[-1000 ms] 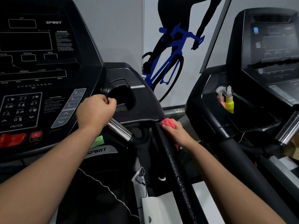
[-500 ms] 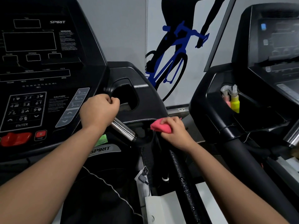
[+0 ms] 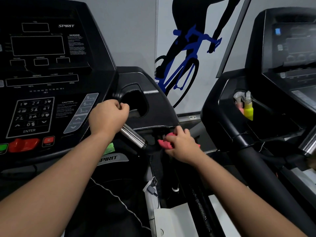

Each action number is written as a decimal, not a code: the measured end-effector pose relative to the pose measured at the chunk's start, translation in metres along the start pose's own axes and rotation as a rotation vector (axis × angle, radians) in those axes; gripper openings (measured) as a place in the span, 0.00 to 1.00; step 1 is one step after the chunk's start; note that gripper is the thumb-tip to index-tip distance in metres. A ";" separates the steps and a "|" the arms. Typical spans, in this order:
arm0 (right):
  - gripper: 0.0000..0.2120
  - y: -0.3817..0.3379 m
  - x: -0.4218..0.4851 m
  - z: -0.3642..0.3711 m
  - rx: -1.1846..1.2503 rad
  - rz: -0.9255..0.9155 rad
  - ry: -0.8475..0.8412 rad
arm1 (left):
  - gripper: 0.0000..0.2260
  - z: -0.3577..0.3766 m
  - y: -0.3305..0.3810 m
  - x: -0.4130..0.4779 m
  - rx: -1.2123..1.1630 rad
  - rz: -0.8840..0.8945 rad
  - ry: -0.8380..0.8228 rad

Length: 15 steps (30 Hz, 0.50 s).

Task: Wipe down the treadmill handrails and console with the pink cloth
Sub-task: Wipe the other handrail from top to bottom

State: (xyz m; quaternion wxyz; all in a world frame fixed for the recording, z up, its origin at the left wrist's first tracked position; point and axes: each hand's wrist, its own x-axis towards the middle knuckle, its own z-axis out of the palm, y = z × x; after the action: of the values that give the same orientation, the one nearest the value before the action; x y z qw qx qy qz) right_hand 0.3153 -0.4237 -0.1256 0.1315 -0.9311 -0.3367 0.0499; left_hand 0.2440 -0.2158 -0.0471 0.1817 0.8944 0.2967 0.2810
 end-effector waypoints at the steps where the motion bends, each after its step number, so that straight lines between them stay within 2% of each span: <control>1: 0.14 0.006 0.001 -0.004 0.095 -0.006 -0.029 | 0.17 0.000 0.000 0.000 -0.004 0.002 -0.003; 3: 0.11 0.017 0.008 -0.012 0.252 -0.007 -0.051 | 0.17 0.000 -0.001 0.000 -0.007 0.002 -0.005; 7: 0.15 0.017 0.024 -0.008 0.458 0.052 0.121 | 0.17 -0.001 -0.001 0.001 -0.015 0.004 -0.007; 9: 0.14 0.013 0.026 -0.008 0.414 0.055 0.150 | 0.17 -0.001 -0.001 0.001 -0.022 0.002 -0.004; 15: 0.13 -0.003 0.001 -0.024 -0.004 -0.023 -0.109 | 0.17 0.000 -0.001 0.001 -0.007 -0.007 -0.006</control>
State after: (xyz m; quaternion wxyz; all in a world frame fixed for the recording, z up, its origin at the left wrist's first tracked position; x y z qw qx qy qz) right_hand 0.3188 -0.4253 -0.1022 0.1117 -0.9233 -0.3542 0.0981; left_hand 0.2437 -0.2142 -0.0470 0.1867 0.8935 0.2982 0.2789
